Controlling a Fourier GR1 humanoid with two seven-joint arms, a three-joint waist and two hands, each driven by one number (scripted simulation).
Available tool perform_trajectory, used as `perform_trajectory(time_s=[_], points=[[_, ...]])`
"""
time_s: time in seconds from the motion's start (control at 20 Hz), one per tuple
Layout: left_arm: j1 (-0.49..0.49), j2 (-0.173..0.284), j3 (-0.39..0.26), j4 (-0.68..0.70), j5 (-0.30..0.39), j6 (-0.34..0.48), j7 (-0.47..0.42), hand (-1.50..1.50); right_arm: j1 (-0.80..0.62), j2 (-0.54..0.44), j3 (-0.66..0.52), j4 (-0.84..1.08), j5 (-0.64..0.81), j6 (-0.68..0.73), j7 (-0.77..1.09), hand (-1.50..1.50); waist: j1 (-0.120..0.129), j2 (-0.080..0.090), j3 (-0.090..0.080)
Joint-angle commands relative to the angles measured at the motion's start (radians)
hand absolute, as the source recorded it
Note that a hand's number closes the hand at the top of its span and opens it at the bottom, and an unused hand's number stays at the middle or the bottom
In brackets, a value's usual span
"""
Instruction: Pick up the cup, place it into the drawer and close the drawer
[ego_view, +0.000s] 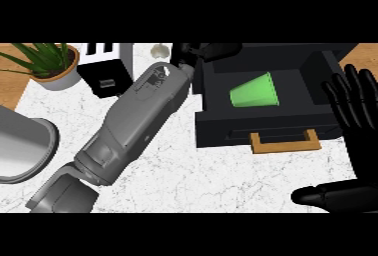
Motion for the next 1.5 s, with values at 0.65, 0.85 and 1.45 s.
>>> perform_trajectory(time_s=[0.65,0.85,1.45], points=[[-0.056,0.000,-0.313,0.155,0.087,0.105,0.021,-1.50,-0.072,0.010,0.025,0.065,-0.007,0.014,-0.017,-1.50,-0.059,0.015,0.002],[-0.075,0.000,-0.292,0.160,0.141,0.094,0.009,-1.50,-0.082,0.015,0.028,0.053,-0.031,0.020,-0.011,-1.50,-0.061,0.018,0.001],[-0.056,0.000,-0.212,0.039,0.292,0.007,-0.165,-1.50,-0.023,-0.015,-0.030,-0.035,-0.160,0.038,0.070,-1.50,0.010,-0.004,-0.001]])
